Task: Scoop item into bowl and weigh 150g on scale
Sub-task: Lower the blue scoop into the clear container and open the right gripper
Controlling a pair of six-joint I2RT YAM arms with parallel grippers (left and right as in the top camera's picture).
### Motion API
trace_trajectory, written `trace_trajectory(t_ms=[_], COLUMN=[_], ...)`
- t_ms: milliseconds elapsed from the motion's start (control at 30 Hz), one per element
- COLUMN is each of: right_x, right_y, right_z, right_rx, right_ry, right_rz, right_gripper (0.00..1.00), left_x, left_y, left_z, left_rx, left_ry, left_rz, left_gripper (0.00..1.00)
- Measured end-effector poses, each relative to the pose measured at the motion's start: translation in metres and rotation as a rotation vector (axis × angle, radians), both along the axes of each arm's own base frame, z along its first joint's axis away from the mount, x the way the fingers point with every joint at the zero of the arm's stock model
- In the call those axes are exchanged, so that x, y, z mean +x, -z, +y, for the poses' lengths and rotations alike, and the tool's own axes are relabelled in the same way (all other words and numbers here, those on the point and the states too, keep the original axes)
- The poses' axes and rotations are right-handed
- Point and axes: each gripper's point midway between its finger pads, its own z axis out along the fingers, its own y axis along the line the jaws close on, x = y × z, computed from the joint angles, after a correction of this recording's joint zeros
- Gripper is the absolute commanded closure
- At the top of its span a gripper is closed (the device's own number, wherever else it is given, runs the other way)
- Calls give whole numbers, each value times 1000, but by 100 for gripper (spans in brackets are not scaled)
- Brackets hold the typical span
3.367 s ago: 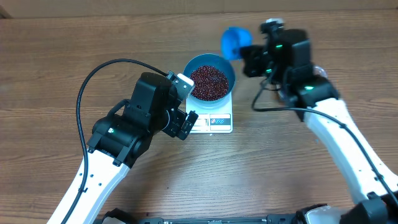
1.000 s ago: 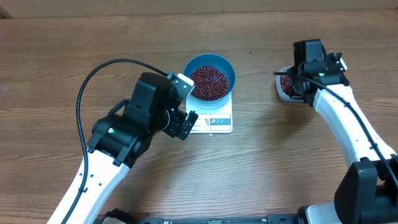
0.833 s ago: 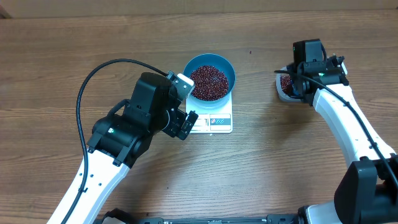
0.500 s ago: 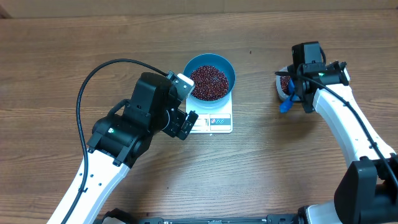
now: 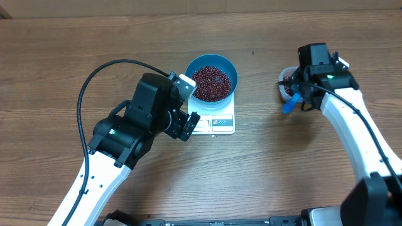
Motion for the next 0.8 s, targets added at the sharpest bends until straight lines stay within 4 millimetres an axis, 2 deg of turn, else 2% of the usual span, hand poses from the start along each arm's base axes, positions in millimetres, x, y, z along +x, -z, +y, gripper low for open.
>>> trace_trajectory(t_ms=[33, 67, 267, 600, 700, 800], right_x=[-3, -7, -25, -58, -63, -63], right_y=[-8, -18, -68, -136, -145, -144], right_z=[2, 2, 3, 0, 0, 0], right_rx=[-11, -29, -120, -186, -191, -192], right_ry=[-53, -109, -321, -384, -384, -386], right_rz=[10, 19, -13, -204, -234, -231], right_gripper=[15, 0, 0, 0, 0, 0], left_x=[0, 0, 0, 0, 0, 0], left_y=[0, 0, 0, 0, 0, 0], left_z=[0, 0, 0, 0, 0, 0], left_rx=[0, 0, 0, 0, 0, 0], left_ry=[0, 0, 0, 0, 0, 0], left_rz=[0, 0, 0, 0, 0, 0], left_gripper=[0, 0, 0, 0, 0, 1])
